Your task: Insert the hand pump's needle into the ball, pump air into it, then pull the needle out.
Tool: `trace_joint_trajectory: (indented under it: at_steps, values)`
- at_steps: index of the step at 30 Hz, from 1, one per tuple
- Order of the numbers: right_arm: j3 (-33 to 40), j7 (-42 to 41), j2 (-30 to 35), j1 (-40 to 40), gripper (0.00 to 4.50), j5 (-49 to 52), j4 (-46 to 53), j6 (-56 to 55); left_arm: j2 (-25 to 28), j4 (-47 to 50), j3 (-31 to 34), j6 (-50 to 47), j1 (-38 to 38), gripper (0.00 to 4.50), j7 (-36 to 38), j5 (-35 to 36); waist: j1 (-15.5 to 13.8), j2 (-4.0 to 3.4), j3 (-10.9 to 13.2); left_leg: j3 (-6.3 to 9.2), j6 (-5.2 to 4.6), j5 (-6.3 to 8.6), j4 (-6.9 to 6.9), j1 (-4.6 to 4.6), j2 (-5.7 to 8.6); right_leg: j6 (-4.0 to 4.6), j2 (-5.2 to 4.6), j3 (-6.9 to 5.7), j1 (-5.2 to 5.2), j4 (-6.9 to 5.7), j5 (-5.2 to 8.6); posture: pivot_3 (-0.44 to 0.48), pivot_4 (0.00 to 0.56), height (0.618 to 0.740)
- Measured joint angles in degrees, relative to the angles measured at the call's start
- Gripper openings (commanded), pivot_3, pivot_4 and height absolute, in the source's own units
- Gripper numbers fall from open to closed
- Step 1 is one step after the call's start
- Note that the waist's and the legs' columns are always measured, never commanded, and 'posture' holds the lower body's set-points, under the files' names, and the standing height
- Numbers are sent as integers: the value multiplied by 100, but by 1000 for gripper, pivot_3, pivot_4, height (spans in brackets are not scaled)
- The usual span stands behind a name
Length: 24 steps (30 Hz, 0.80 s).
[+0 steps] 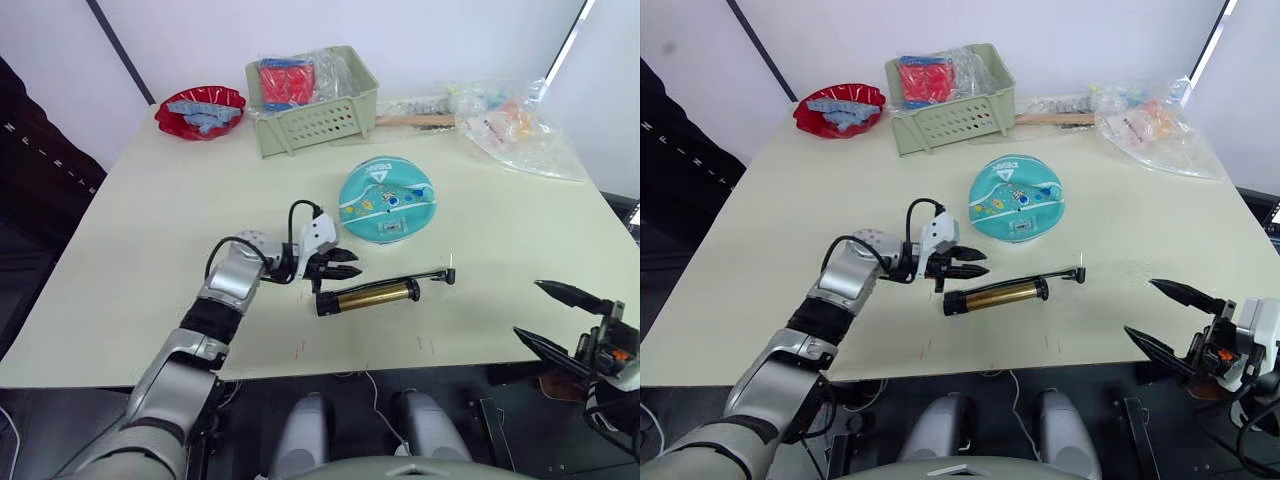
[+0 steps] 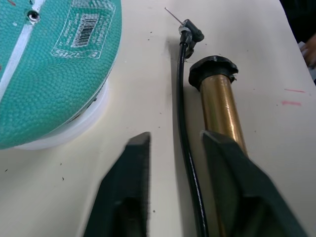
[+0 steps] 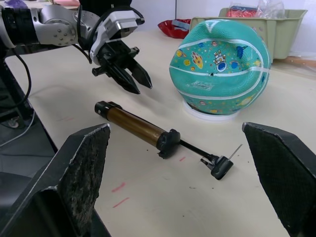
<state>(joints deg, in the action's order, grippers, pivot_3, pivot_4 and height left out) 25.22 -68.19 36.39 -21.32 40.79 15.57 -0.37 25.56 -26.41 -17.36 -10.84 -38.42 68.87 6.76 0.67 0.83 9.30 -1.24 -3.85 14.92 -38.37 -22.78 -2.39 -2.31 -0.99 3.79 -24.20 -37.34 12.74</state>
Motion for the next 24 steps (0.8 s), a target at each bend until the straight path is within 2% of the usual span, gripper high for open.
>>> trace_joint_trajectory:
  at_steps: [2,5,24]
  values:
    - [1,8,-10,19,4500,-5,21,0,-264,-389,-127,56,-217,1892,2,-137,-17,1,0,2,0,0,-3,-3,3,-2,0,0,1,0,-1,0,150,738]
    - [-1,23,-30,57,4500,-7,89,-3,-503,-702,-237,164,-365,1229,-32,-292,-7,2,1,5,0,0,-4,-6,5,-11,0,3,2,0,-3,0,150,738]
    - [3,228,-40,-39,4500,-4,364,43,-1384,-1252,-485,170,-624,1229,-719,-1109,-2,3,1,7,0,0,-3,-6,7,-27,0,4,2,0,-11,0,150,738]
